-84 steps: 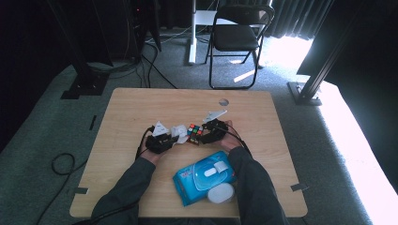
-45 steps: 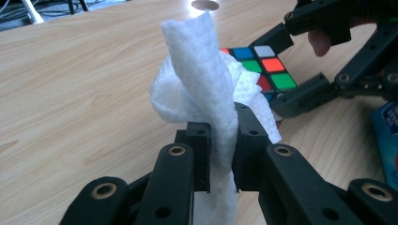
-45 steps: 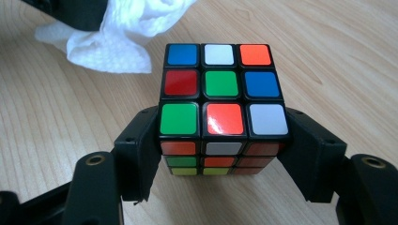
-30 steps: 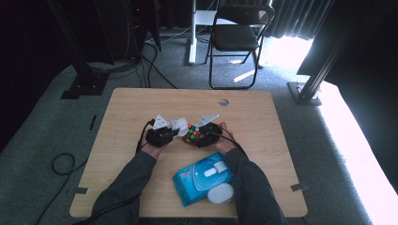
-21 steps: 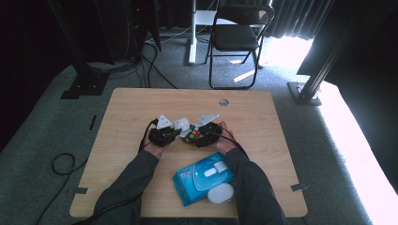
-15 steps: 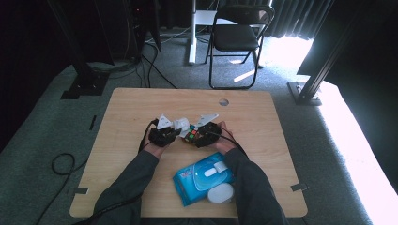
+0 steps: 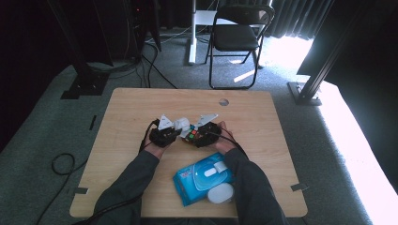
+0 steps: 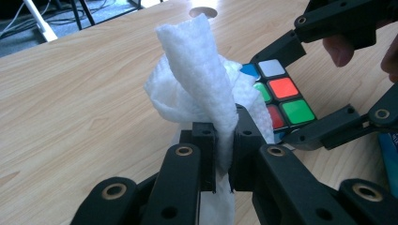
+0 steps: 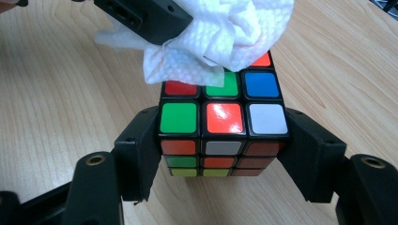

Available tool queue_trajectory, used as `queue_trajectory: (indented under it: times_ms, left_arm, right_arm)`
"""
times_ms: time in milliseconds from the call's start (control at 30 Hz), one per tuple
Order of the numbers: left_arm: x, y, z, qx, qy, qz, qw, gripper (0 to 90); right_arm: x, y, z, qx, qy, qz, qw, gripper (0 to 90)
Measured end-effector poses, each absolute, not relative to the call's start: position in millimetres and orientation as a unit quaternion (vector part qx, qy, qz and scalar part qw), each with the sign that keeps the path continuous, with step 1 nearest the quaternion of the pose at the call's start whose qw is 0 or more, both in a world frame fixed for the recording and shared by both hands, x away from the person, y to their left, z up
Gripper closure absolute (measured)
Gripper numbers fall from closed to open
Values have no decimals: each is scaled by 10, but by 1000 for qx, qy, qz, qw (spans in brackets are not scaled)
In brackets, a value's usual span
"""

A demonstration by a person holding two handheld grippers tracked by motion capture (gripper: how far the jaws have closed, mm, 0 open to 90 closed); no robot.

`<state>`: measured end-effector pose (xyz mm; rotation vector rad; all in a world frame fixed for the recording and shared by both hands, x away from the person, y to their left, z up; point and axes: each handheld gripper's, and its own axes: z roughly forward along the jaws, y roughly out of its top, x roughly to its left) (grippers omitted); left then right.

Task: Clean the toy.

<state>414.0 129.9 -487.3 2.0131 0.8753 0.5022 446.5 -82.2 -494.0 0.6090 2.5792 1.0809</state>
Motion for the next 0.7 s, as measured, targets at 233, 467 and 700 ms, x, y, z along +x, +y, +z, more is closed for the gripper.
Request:
queue_trajectory:
  times_ms: [233,467,700]
  left_arm:
    - [4115,1199,-4855,817,331,199,428,835]
    - [4072,1096,-4857,824,314,192,430,835]
    - [4033,1023,-4850,831,298,178,435,834]
  right_arm:
    - [4463,-799,-4949,207,894,371,142,344]
    - [4454,-760,-4963,204,896,368,141,344]
    - [4458,-760,-4966,203,897,367,140,344]
